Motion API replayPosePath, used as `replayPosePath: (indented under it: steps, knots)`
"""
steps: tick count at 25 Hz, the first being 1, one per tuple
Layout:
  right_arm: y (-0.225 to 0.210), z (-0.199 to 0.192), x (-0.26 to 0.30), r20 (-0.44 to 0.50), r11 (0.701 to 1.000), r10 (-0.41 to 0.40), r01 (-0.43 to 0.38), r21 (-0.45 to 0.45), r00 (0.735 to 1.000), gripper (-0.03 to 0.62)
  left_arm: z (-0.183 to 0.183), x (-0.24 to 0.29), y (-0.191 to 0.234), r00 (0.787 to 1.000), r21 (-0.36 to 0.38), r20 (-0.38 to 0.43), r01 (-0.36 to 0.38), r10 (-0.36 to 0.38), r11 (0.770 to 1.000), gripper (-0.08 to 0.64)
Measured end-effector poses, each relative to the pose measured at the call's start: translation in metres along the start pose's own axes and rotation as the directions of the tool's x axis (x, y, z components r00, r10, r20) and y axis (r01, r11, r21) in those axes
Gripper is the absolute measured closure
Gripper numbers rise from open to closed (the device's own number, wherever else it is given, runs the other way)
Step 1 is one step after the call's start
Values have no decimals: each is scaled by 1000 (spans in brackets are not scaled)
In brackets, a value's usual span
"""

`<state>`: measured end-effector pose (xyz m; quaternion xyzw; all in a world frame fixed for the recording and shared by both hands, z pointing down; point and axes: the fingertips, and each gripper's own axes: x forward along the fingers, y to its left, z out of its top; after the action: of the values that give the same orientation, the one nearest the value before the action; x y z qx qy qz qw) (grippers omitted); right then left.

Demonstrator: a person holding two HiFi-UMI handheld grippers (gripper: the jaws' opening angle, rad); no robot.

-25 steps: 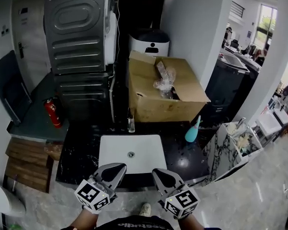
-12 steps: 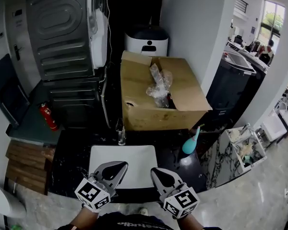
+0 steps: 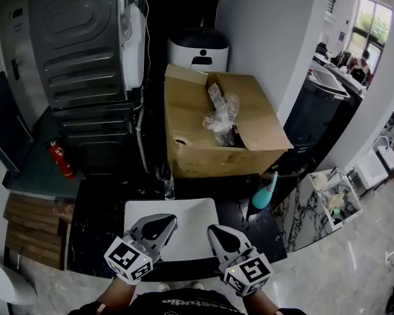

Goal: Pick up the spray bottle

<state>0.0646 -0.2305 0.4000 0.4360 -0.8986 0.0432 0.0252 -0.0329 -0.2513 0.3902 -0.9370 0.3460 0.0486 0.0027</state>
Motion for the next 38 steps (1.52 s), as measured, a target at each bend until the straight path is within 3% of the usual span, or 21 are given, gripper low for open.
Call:
replayPosePath:
  steps: [9,12,15,21,27,33,38]
  knots:
    - [-31,5,-4,40,994,-110,110,2,993,549,-5,14,8,999,-15,10,45,-45,999,545]
    - [-53,4,-12,37,986,-164,165,1,986,465,-6,25,4,998,-13,16,68,-68,998,545]
    - [-83,1,-23,29,970,-242,242,-13,970,451,-12,35,0,996,-20,7,87,-87,996,545]
    - [-156,-15,-42,2,914,-406,406,-7,914,402,-23,60,-2,994,-43,-15,105,-106,994,545]
    - [-220,-32,-51,-11,838,-545,545,-2,838,362,-38,86,1,993,-61,-34,112,-114,992,545]
    - [-282,-51,-47,-22,771,-636,636,-1,771,354,-48,108,9,994,-67,-40,102,-105,992,545]
    - [-320,-69,-36,-60,751,-660,660,-19,749,354,-61,117,18,993,-80,-71,90,-96,993,545]
